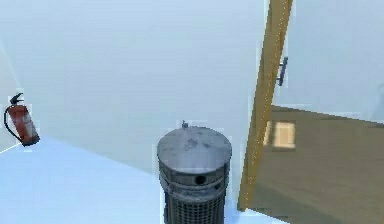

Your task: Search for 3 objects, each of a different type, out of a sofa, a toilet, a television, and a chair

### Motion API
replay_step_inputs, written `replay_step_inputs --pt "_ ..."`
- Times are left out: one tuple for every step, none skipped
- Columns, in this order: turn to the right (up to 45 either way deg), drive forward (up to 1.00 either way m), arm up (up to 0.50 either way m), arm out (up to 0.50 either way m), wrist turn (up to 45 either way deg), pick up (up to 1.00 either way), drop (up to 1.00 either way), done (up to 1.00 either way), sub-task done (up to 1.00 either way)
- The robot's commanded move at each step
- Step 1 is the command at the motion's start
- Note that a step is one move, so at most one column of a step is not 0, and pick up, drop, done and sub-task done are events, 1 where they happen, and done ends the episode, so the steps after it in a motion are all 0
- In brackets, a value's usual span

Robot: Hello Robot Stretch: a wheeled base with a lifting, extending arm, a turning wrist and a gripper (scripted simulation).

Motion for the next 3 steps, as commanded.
replay_step_inputs --pt "42.0 0.00 0.00 0.00 0.0 0.00 0.00 0.00 0.00" --pt "0.0 1.00 0.00 0.00 0.0 0.00 0.00 0.00 0.00" --pt "3.0 0.00 0.00 0.00 0.0 0.00 0.00 0.00 0.00"
